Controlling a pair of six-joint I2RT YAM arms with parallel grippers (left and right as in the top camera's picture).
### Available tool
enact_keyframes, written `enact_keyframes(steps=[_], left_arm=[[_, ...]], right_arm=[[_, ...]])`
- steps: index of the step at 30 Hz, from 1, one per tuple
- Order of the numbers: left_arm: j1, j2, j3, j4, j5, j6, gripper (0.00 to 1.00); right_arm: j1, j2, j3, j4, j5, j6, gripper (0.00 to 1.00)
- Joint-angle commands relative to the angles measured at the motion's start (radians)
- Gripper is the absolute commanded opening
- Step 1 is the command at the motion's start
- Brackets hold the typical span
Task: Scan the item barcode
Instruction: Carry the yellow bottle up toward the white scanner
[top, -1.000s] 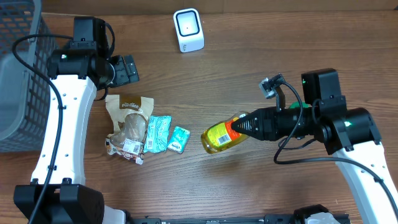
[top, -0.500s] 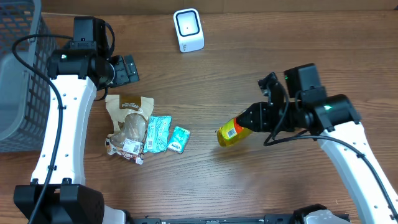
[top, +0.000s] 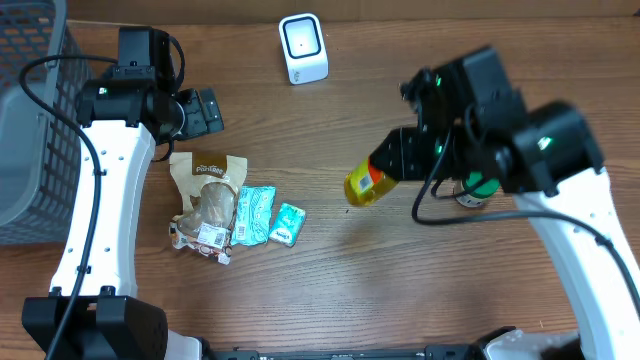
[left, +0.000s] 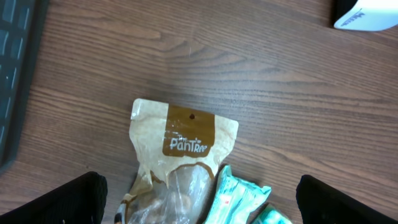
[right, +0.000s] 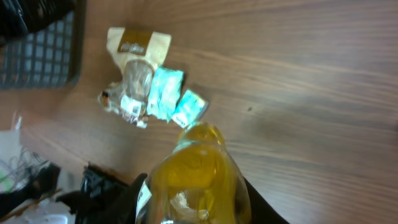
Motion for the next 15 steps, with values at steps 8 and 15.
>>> enact_keyframes(steps=[8, 15], left_arm=[[0.002, -0.006, 0.013, 0.004, -0.01, 0.015, 1.0], [0.002, -0.006, 0.013, 0.004, -0.01, 0.015, 1.0]], right_arm=[[0.003, 0.171, 0.222, -0.029, 0.076, -0.06, 0.12], [0.053, 0.24, 0.22, 0.072, 0.08, -0.154, 0.08]])
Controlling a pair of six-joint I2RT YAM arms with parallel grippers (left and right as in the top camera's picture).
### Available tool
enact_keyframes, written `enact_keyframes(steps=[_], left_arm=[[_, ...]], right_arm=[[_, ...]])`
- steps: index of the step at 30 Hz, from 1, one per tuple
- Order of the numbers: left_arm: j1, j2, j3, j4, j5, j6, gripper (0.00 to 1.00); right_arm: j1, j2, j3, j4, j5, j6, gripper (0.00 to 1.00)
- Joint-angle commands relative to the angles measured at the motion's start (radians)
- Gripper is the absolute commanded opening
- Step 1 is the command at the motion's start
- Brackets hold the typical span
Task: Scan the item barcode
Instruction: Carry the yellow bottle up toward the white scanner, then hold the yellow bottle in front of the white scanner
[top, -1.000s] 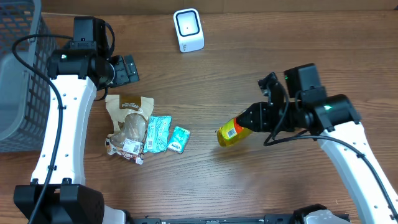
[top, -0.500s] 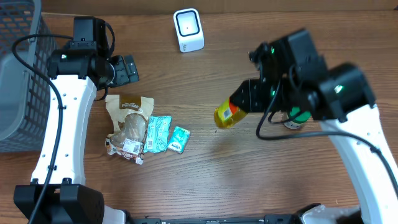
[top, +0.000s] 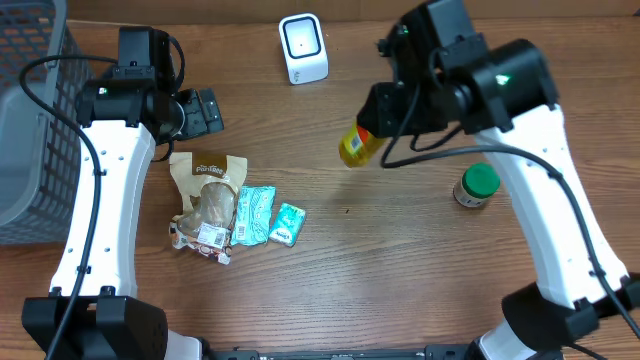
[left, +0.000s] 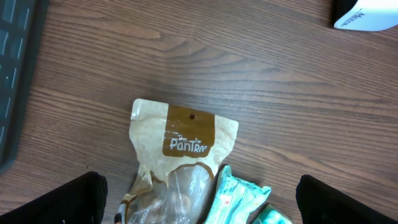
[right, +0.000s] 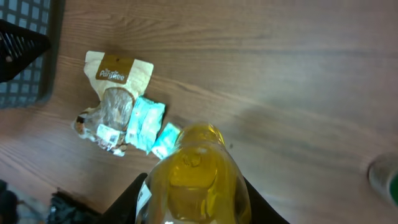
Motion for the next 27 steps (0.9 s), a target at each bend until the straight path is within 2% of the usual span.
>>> enact_keyframes(steps=[1, 5, 13, 20, 27], left_arm=[[0.002, -0.006, 0.013, 0.004, -0.009, 0.015, 1.0], [0.002, -0.006, 0.013, 0.004, -0.009, 0.015, 1.0], [0.002, -0.006, 0.013, 0.004, -0.009, 0.015, 1.0], [0.002, -0.006, 0.013, 0.003, -0.009, 0.015, 0.99], [0.002, -0.006, 0.013, 0.004, -0.009, 0.015, 1.0]], right_arm=[[0.048, 0.02, 0.024, 0.063, 0.008, -0.092, 0.06], [0.103, 0.051, 0.024, 0.181, 0.13, -0.126, 0.04], [0.165, 0.111, 0.019, 0.434, 0.3, -0.298, 0.04], [0.163, 0.197, 0.013, 0.628, 0.305, -0.426, 0.04], [0.145, 0.283, 0.013, 0.774, 0.306, -0.463, 0.04]])
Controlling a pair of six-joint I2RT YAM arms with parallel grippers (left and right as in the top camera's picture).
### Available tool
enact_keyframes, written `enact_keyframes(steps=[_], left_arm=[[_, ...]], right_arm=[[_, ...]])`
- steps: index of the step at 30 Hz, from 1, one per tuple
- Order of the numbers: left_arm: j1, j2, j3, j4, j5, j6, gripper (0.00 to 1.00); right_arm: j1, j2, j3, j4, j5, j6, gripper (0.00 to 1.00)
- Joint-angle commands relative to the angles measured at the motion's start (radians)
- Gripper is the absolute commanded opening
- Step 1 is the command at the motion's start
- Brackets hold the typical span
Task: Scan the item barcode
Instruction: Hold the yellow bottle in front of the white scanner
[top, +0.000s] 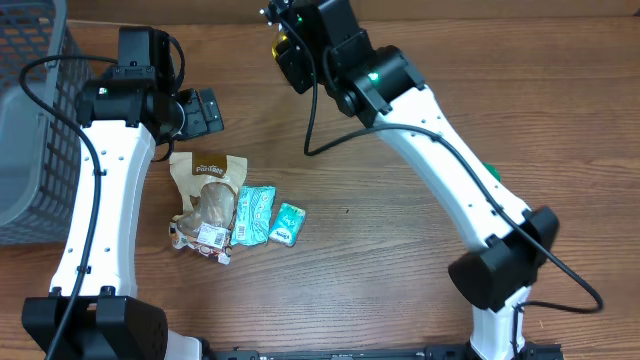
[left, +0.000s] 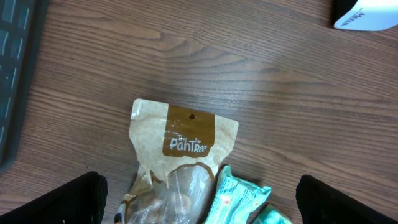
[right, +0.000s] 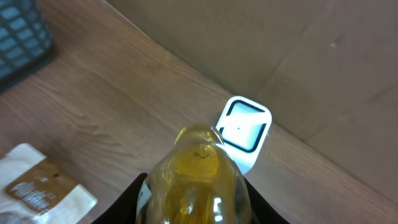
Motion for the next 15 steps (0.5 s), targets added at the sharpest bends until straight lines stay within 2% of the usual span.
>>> enact_keyframes(steps=[1, 15], left_arm=[[0.002, -0.006, 0.013, 0.004, -0.009, 0.015, 0.99], [0.002, -0.006, 0.013, 0.004, -0.009, 0.015, 0.99]], right_arm=[[-0.016, 0.023, 0.014, 0.051, 0.017, -0.053, 0.04], [-0.046, 0.07, 0.013, 0.232, 0.017, -0.098, 0.04]])
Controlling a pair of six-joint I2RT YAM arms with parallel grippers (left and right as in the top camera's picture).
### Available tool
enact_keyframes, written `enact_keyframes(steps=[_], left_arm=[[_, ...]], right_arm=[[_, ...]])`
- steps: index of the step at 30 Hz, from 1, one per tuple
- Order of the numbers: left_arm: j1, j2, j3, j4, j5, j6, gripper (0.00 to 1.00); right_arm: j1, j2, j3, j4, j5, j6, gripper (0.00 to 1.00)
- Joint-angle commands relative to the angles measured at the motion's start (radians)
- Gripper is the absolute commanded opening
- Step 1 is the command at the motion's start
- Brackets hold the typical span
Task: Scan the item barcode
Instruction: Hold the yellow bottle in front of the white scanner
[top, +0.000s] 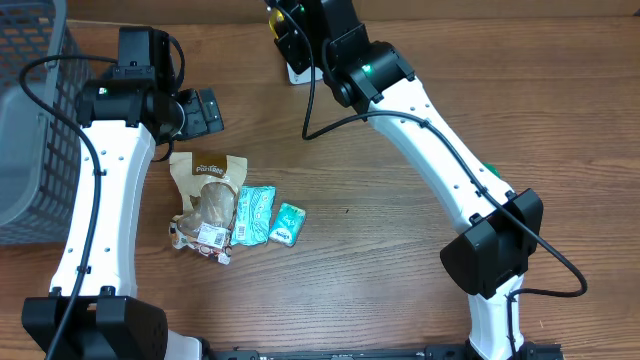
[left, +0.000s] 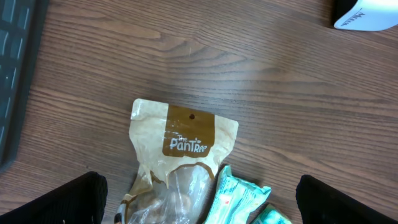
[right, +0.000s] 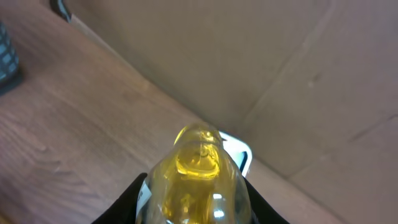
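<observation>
My right gripper (right: 191, 202) is shut on a clear bottle of yellow liquid (right: 196, 177), its black fingers on both sides of it. In the overhead view the right gripper (top: 290, 35) holds the bottle (top: 288, 14) at the table's far edge, directly over the white barcode scanner (top: 299, 73). Only a corner of the scanner (right: 239, 155) shows behind the bottle in the right wrist view. My left gripper (top: 203, 110) hangs open above the brown snack bag (left: 184, 140), holding nothing.
Two teal packets (top: 265, 215) lie beside the brown bag (top: 205, 195). A dark mesh basket (top: 30, 120) stands at the left edge. A sliver of a green-lidded jar (top: 489, 172) peeks from under the right arm. A cardboard wall (right: 249, 56) rises behind the table.
My right gripper has moved a little farther toward the back with the bottle. The bottle now covers most of the scanner in the right wrist view. The left arm has not moved.
The right gripper held the yellow bottle over the table's middle right, near the green-lidded jar. It then held it farther back and left, then just by the scanner, and now right over the scanner. The left gripper stayed open above the bag throughout.
</observation>
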Motion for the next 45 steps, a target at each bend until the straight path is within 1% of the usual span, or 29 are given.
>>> enact_keyframes(steps=[1, 6, 9, 14, 19, 22, 27, 32, 38, 45], left_arm=[[0.002, -0.006, 0.013, 0.004, -0.009, 0.015, 1.0], [0.002, -0.006, 0.013, 0.003, -0.009, 0.015, 1.0], [0.002, -0.006, 0.013, 0.004, -0.009, 0.015, 1.0], [0.002, -0.006, 0.013, 0.003, -0.009, 0.015, 1.0], [0.002, -0.006, 0.013, 0.004, -0.009, 0.015, 1.0], [0.002, -0.006, 0.013, 0.004, -0.009, 0.015, 0.99], [0.002, -0.006, 0.013, 0.003, -0.009, 0.015, 1.0], [0.002, -0.006, 0.013, 0.004, -0.009, 0.015, 1.0], [0.002, -0.006, 0.013, 0.004, -0.009, 0.015, 1.0], [0.002, -0.006, 0.013, 0.004, -0.009, 0.015, 1.0]], right_arm=[[-0.013, 0.012, 0.014, 0.042, 0.01, -0.04, 0.04], [-0.023, 0.06, 0.014, 0.102, 0.01, -0.08, 0.04], [-0.028, 0.095, 0.014, 0.129, 0.002, -0.15, 0.04], [-0.029, 0.159, 0.014, 0.168, 0.002, -0.377, 0.04], [-0.029, 0.204, 0.014, 0.183, 0.003, -0.66, 0.04], [-0.031, 0.212, 0.013, 0.207, 0.007, -0.768, 0.04], [-0.041, 0.213, 0.013, 0.296, 0.01, -0.779, 0.04], [-0.053, 0.227, 0.013, 0.319, 0.01, -0.78, 0.04], [-0.079, 0.27, 0.013, 0.388, 0.009, -0.779, 0.04], [-0.092, 0.285, 0.013, 0.41, -0.059, -0.778, 0.04]])
